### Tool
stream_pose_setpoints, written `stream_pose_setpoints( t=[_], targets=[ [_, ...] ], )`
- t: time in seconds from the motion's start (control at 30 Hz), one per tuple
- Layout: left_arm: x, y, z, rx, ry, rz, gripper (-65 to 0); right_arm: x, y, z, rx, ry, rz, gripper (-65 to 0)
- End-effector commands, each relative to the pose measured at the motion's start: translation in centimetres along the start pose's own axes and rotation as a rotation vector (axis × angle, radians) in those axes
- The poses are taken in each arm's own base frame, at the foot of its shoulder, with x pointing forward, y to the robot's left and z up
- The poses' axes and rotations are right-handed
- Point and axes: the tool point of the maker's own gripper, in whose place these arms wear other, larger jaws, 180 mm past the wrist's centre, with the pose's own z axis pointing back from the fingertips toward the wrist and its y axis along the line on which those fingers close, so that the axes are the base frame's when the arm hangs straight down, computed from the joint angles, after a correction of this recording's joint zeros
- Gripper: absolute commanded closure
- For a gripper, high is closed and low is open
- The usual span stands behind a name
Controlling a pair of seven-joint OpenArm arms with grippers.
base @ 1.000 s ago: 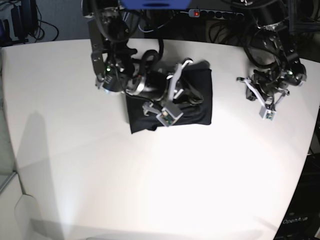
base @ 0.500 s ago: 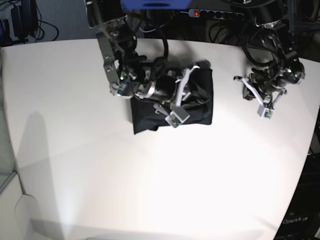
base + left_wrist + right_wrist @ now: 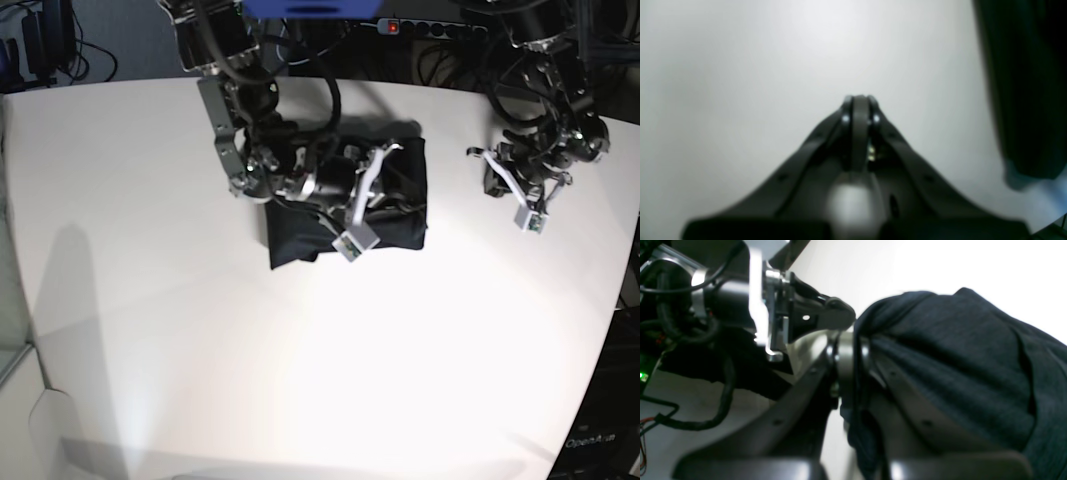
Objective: Fold the T-shirt properly
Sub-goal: 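Press the folded end down with the right gripper, then release and withdraw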
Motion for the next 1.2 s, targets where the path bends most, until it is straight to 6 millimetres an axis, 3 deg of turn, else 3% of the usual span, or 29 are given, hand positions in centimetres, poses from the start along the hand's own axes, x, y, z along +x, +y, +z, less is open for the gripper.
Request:
stream_pose_setpoints(
  t=[0.0,0.23,0.47,0.67,0.9,1.03,1.17],
  targets=[
    [-3.3,0.2,0.0,0.024,0.159,-0.027,0.0,2.6,0.9,-0.1,0.030,-0.069,0.026,-0.6],
    [-3.4,0.1,0.0,0.022,0.163,-0.027,0.0,7.5,2.3,1.3,0.032,-0.164,0.155,-0.6],
    [-3.5,0.6,0.2,0.034,0.170,-0.031,0.0,8.3,2.1,1.3,0.029,-0.156,0.181,-0.6],
    [-3.3,0.5,0.0,0.032,0.164,-0.035,0.0,4.6,0.5,-0.2,0.030,-0.117,0.051,-0.6],
    [-2.7,0.3,-0.1,0.026,0.151,-0.031,0.0,1.5,-0.7,-1.3,0.026,-0.081,-0.047,-0.6],
    [-2.7,0.3,-0.1,0.026,0.153,-0.031,0.0,-0.8,0.1,-2.6,0.060,-0.010,-0.066,-1.1],
    [-2.6,0.3,-0.1,0.025,0.149,-0.031,0.0,-2.2,1.8,-3.6,0.104,0.033,-0.052,-9.1]
  ],
)
